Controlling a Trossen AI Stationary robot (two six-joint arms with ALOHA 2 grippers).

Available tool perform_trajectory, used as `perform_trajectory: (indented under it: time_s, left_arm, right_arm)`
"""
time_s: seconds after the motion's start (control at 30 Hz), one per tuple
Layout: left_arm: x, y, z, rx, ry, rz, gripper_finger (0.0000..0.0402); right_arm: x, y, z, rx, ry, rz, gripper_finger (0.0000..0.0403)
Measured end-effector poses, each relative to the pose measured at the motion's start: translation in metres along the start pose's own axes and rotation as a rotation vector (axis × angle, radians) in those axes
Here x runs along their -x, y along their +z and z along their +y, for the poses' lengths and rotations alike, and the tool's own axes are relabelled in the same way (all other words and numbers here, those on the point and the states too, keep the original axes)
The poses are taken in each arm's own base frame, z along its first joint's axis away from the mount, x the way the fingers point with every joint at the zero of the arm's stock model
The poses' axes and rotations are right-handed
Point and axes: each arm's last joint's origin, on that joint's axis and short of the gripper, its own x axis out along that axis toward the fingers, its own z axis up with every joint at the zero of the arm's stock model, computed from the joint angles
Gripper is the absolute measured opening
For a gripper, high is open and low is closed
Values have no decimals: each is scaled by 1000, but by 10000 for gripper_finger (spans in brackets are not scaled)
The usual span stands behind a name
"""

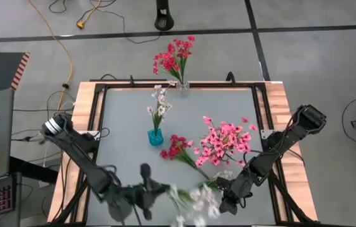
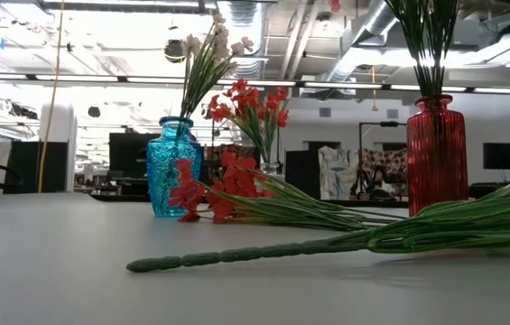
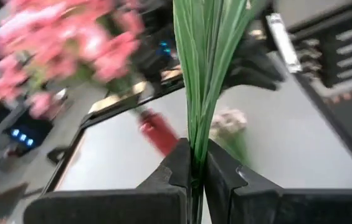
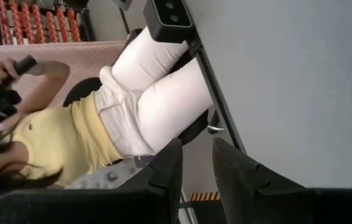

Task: Sort flowers into vase by color
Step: Put the right white flower into the blue vase

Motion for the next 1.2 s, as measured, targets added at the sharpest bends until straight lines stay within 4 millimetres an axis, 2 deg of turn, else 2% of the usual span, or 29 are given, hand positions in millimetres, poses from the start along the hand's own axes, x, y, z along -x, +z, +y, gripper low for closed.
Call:
perform_trajectory:
  time_s: [0.17, 0.4, 0.53, 0.63, 0.9, 1.2]
  left_arm:
    - [17, -33, 40, 181, 79, -105, 6]
    - [25, -102, 89, 383, 159, -350, 6]
    - [27, -132, 110, 445, 213, -462, 6]
    - [25, -140, 124, 455, 235, -533, 6]
    - [3, -152, 150, 505, 273, -499, 25]
    - [-8, -163, 160, 493, 274, -425, 19]
  right_arm:
    - [0, 2, 0, 46, -2, -14, 117]
    - [1, 8, -1, 38, -3, -31, 117]
    - [1, 8, -1, 39, -4, -31, 117]
    - [1, 7, -1, 40, -4, -30, 117]
    - [1, 7, -1, 39, -4, -30, 117]
    - [1, 7, -1, 87, -4, -30, 117]
